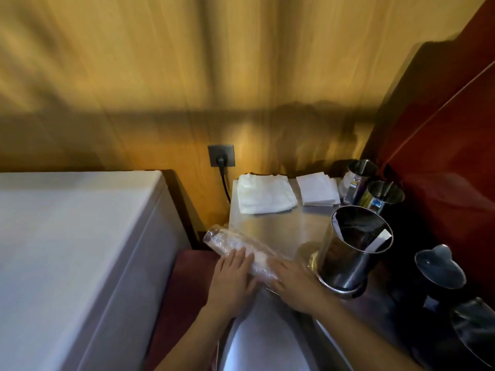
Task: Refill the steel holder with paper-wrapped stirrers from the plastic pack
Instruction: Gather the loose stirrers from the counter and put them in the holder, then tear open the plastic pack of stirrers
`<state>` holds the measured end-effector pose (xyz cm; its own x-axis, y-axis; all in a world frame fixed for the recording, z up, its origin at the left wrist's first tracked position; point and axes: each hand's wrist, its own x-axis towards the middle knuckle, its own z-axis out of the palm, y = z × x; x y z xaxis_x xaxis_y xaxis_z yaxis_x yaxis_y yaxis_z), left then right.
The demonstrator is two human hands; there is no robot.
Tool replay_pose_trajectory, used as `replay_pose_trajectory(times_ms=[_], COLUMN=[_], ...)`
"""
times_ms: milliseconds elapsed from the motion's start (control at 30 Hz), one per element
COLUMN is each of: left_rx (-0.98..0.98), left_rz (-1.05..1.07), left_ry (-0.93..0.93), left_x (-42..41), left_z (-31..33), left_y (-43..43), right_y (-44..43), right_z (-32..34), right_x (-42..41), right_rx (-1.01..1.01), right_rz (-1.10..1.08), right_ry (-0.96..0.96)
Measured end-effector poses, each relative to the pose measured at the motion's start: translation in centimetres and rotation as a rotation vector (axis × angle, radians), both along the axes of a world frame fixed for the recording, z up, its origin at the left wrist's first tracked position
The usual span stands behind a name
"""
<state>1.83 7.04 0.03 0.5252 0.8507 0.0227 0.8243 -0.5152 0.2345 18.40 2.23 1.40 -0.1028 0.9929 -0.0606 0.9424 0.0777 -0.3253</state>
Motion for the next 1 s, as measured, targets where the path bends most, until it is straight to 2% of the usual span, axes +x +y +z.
replay_pose_trajectory(times_ms=[100, 200, 300, 367, 433, 533, 600, 667, 733, 800, 1000], left_rx=[0.020, -0.074, -0.350, -0.448, -0.411, -0.359, -0.359, -0.378, -0.426, -0.466, -0.582], left_rz=[0.017, 0.267, 0.599, 0.685, 0.689, 0.638, 0.602, 0.599, 0.632, 0.647, 0.664], left_ry=[-0.074, -0.293, -0.573, -0.604, -0.567, -0.497, -0.441, -0.420, -0.496, -0.593, -0.973], left_x=[-0.3, 0.2, 1.0, 1.6, 2.0, 2.2, 2.1, 1.9, 1.6, 1.1, -0.6], left_z=[0.0, 0.8, 1.5, 1.6, 1.5, 1.3, 1.3, 1.3, 1.5, 1.7, 1.1], left_y=[0.0, -0.1, -0.4, -0.5, -0.5, -0.2, -0.1, 0.1, 0.2, -0.1, -0.5], right_y=[0.2, 0.4, 0.4, 0.1, -0.2, -0.2, 0.3, 1.0, 1.5, 2.0, 3.1], right_z=[-0.1, 0.4, 0.7, 0.6, 0.5, 0.6, 0.5, 0.0, -0.7, -1.0, -0.8], right_x=[0.0, -0.2, -1.0, -1.7, -1.9, -1.8, -1.5, -0.9, -0.3, -0.1, -0.8], right_rx=[-0.013, -0.057, -0.015, 0.015, 0.005, -0.013, -0.005, 0.035, 0.024, -0.052, -0.269], right_rz=[0.014, 0.017, 0.049, 0.089, 0.115, 0.121, 0.007, -0.203, -0.371, -0.436, -0.427], right_ry=[0.036, 0.013, -0.043, -0.065, -0.030, 0.144, 0.273, 0.270, 0.234, 0.264, 0.477])
